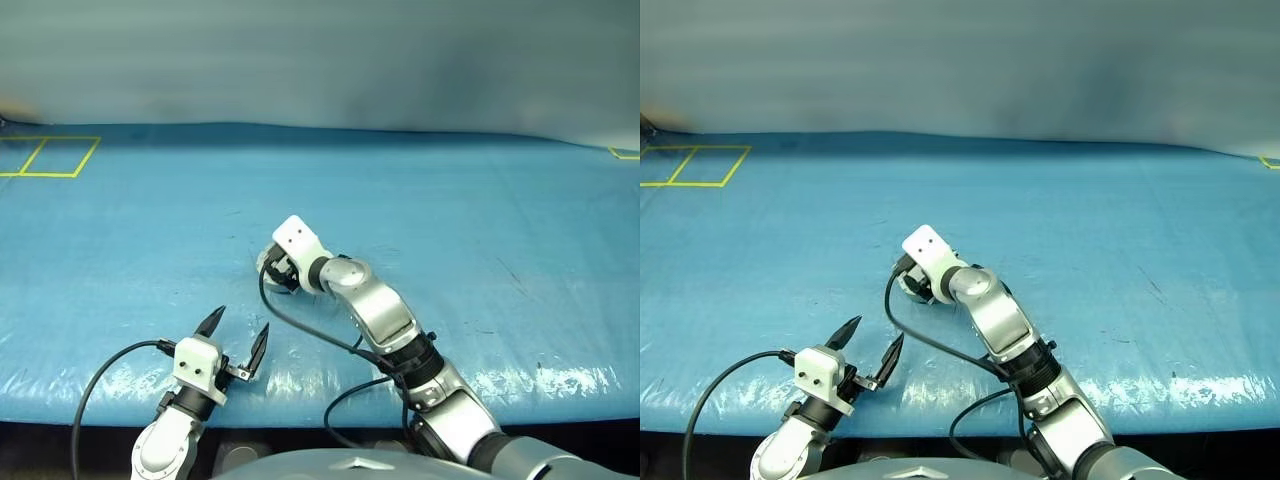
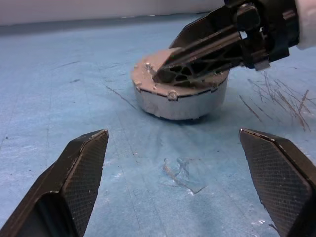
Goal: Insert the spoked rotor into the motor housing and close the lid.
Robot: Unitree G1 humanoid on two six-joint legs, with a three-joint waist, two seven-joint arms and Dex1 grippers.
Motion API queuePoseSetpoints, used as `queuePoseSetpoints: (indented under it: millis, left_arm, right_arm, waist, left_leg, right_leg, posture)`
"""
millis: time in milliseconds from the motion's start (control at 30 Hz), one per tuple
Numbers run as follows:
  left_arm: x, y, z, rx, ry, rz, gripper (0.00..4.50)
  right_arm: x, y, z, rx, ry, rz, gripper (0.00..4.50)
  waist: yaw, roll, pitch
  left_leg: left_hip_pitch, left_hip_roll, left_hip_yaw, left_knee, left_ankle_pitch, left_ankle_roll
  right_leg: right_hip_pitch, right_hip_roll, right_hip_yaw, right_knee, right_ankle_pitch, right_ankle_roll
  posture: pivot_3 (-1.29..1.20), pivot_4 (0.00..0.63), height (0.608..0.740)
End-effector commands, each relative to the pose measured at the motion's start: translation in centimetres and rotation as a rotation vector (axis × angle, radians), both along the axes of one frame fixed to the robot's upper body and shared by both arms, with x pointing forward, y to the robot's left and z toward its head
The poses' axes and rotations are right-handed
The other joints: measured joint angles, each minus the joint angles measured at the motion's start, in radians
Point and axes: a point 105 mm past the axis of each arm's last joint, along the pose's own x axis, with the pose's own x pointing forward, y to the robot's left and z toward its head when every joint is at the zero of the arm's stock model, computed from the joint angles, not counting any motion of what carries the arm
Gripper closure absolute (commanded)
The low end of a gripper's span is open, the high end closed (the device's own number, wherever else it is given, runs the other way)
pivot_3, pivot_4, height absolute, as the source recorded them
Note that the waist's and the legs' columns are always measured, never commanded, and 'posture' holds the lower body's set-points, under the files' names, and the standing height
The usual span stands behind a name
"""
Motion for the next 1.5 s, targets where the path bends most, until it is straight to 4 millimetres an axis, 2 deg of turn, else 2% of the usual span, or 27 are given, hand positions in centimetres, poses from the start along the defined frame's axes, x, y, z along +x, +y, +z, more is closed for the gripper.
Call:
queuePoseSetpoints:
  millis: [33,167,367,633,833,933,1033,1233,1300,1400,1500]
  left_arm:
    - [0.1,-0.2,0.9,0.002,-0.032,-0.006,0.0]
    - [0.1,-0.2,1.1,0.003,-0.033,-0.006,0.0]
    - [0.1,-0.2,1.2,0.005,-0.032,-0.005,0.0]
    - [0.1,-0.1,1.2,0.006,-0.03,-0.005,0.0]
    - [0.1,0.0,1.2,0.012,-0.03,-0.007,0.0]
    - [0.2,0.1,1.2,0.018,-0.029,-0.006,0.0]
    - [0.4,0.2,1.2,0.032,-0.031,-0.002,0.0]
    - [2.8,2.5,2.2,0.027,-0.021,0.175,0.0]
    - [3.7,3.2,2.7,-0.052,0.016,0.217,0.0]
    - [5.1,3.3,4.0,-0.236,0.076,0.165,0.0]
    - [6.5,3.1,5.6,-0.307,0.078,0.098,0.0]
  right_arm:
    - [-1.1,-4.0,-6.0,-0.092,0.307,-0.193,1.48]
    - [-1.9,-3.5,-6.0,-0.098,0.314,-0.16,1.48]
    - [-2.3,-3.8,-6.4,-0.122,0.285,-0.155,1.48]
    - [-2.9,-4.2,-7.0,-0.162,0.257,-0.096,1.48]
    - [-3.1,-5.8,-8.7,-0.277,0.243,-0.087,1.48]
    - [-3.1,-5.7,-8.6,-0.365,0.133,-0.009,1.48]
    - [-3.3,-5.4,-8.7,-0.331,0.152,-0.009,1.48]
    - [-3.1,-5.2,-8.5,-0.293,0.164,-0.031,1.48]
    - [-3.1,-5.1,-8.4,-0.273,0.174,-0.03,1.48]
    - [-3.1,-5.2,-8.5,-0.251,0.195,-0.03,1.48]
    - [-3.1,-5.3,-8.7,-0.246,0.205,-0.035,1.48]
  waist:
    - [0.0,-0.002,-0.002]
    - [0.001,-0.005,-0.006]
    - [0.001,-0.011,-0.011]
    - [0.003,-0.011,-0.012]
    - [0.004,-0.01,-0.014]
    - [0.006,-0.007,-0.018]
    - [0.006,-0.006,-0.02]
    - [0.009,-0.007,-0.021]
    - [0.008,-0.009,-0.021]
    - [0.009,-0.01,-0.022]
    - [0.009,-0.01,-0.022]
  left_leg:
    - [0.0,0.0,0.0,0.0,0.0,0.0]
    - [0.0,0.0,0.0,-0.004,0.0,0.001]
    - [0.0,0.0,0.0,-0.013,0.0,0.002]
    - [0.001,0.0,-0.001,-0.016,-0.001,0.002]
    - [0.002,0.0,-0.001,-0.016,-0.001,0.001]
    - [0.003,-0.001,-0.001,-0.016,-0.001,0.001]
    - [0.004,-0.002,-0.001,-0.016,-0.001,0.001]
    - [0.004,-0.002,-0.001,-0.016,-0.001,0.002]
    - [0.004,-0.002,-0.001,-0.016,-0.001,0.002]
    - [0.004,-0.002,-0.001,-0.016,-0.001,0.002]
    - [0.005,-0.002,-0.003,-0.016,-0.001,0.002]
  right_leg:
    - [0.0,0.0,0.0,0.0,0.0,0.0]
    - [0.0,0.0,0.0,-0.004,0.0,0.0]
    - [0.001,0.0,-0.001,-0.011,-0.001,-0.001]
    - [0.002,0.0,-0.001,-0.012,-0.005,-0.001]
    - [0.003,0.0,-0.001,-0.012,-0.005,0.0]
    - [0.003,-0.001,-0.001,-0.012,-0.005,0.0]
    - [0.004,-0.003,-0.001,-0.012,-0.005,0.0]
    - [0.004,-0.003,-0.002,-0.012,-0.005,0.0]
    - [0.004,-0.003,-0.002,-0.012,-0.005,0.0]
    - [0.005,-0.003,-0.003,-0.012,-0.005,0.001]
    - [0.006,-0.002,-0.004,-0.012,-0.005,0.001]
  posture:
    - [0.0,0.15,0.74]
    - [0.0,0.15,0.74]
    - [0.0,0.15,0.74]
    - [0.0,0.15,0.74]
    - [0.0,0.15,0.74]
    - [0.0,0.15,0.74]
    - [0.0,0.15,0.74]
    - [0.0,0.15,0.74]
    - [0.0,0.15,0.74]
    - [0.0,0.15,0.74]
    - [0.0,0.15,0.74]
